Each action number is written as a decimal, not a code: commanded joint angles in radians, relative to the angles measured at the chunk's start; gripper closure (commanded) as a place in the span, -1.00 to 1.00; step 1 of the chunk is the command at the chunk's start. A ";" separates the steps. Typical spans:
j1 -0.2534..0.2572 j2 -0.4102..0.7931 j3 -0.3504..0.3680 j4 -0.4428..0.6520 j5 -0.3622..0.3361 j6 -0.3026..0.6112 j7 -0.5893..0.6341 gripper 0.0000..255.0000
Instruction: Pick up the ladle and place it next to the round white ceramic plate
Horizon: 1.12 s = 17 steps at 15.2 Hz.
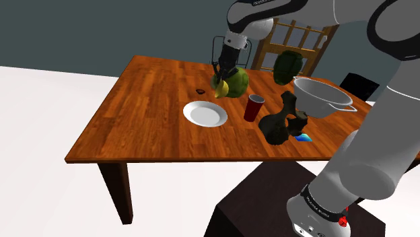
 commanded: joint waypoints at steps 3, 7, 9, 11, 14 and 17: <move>0.046 0.030 0.038 0.041 0.002 0.004 0.085 1.00; 0.092 0.075 0.074 0.099 0.001 0.007 0.170 1.00; 0.115 0.103 0.091 0.135 0.000 0.006 0.212 1.00; 0.138 0.134 0.106 0.177 -0.002 0.002 0.253 1.00; 0.173 0.188 0.128 0.251 -0.007 -0.007 0.314 1.00; 0.207 0.250 0.146 0.339 -0.013 -0.024 0.374 1.00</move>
